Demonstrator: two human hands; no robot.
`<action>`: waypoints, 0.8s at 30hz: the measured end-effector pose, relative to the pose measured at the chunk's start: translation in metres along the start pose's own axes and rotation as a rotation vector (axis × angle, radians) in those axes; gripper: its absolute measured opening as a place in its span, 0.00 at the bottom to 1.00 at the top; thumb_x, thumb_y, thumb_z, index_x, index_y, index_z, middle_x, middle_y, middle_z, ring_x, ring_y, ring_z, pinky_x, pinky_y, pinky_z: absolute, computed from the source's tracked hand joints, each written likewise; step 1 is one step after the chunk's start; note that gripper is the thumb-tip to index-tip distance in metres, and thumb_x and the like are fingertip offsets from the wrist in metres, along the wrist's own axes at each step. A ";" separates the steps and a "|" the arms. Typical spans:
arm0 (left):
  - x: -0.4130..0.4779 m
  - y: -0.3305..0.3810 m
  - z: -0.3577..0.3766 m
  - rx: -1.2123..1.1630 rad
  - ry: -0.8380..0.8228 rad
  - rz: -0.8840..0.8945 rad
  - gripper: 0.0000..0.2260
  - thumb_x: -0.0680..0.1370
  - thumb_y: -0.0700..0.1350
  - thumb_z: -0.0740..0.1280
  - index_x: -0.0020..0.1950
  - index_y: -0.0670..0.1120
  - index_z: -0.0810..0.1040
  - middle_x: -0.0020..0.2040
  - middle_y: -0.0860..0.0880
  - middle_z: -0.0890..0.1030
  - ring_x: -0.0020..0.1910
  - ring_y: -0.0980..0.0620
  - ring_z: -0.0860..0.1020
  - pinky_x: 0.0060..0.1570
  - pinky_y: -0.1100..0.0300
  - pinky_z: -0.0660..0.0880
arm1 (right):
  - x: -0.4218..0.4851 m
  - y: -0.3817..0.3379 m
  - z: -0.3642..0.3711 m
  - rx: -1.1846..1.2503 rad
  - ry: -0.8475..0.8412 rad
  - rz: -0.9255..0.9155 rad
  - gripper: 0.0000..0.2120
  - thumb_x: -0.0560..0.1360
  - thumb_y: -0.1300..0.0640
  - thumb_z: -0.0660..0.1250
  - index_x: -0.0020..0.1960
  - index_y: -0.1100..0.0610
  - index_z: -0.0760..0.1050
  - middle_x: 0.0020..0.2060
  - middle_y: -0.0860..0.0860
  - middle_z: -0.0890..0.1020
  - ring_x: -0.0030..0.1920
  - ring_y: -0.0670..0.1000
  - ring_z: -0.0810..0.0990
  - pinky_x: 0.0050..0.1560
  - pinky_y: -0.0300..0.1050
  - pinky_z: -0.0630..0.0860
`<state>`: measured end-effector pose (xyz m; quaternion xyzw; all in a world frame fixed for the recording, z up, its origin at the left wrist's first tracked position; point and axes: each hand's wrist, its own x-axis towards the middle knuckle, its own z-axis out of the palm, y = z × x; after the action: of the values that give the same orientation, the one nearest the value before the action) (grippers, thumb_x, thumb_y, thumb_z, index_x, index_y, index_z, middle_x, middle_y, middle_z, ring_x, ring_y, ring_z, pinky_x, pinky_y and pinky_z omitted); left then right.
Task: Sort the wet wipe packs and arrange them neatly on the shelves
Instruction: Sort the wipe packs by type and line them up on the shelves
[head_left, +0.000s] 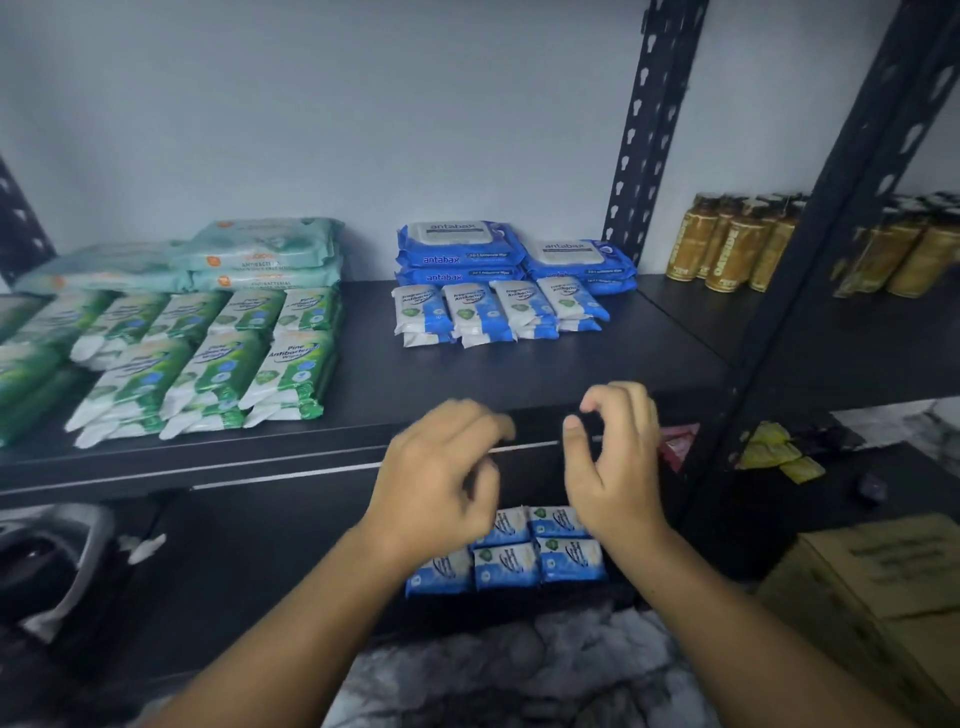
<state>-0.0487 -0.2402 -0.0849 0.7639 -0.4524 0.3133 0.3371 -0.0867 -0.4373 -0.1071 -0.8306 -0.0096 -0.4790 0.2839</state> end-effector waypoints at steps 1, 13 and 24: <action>-0.018 -0.001 -0.001 -0.019 -0.039 -0.041 0.14 0.70 0.34 0.63 0.52 0.42 0.80 0.48 0.49 0.80 0.46 0.46 0.79 0.47 0.53 0.77 | -0.014 -0.001 0.002 0.018 -0.025 0.045 0.03 0.76 0.60 0.65 0.48 0.58 0.72 0.47 0.50 0.73 0.47 0.52 0.72 0.48 0.47 0.68; -0.183 -0.095 0.067 -0.258 -0.542 -1.015 0.18 0.71 0.50 0.66 0.60 0.54 0.80 0.49 0.53 0.85 0.43 0.54 0.83 0.52 0.53 0.80 | -0.152 0.075 0.079 0.044 -0.710 1.178 0.05 0.67 0.57 0.66 0.42 0.51 0.78 0.42 0.52 0.84 0.45 0.60 0.84 0.49 0.56 0.82; -0.195 -0.168 0.161 -0.041 -0.760 -0.975 0.21 0.81 0.47 0.64 0.75 0.46 0.72 0.71 0.44 0.75 0.67 0.43 0.74 0.64 0.47 0.74 | -0.184 0.121 0.152 0.574 -0.431 1.966 0.10 0.81 0.55 0.67 0.60 0.57 0.74 0.58 0.56 0.79 0.57 0.60 0.80 0.53 0.55 0.80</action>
<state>0.0537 -0.2138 -0.3693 0.9343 -0.1454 -0.1798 0.2712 -0.0315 -0.4188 -0.3680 -0.4415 0.5062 0.1414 0.7272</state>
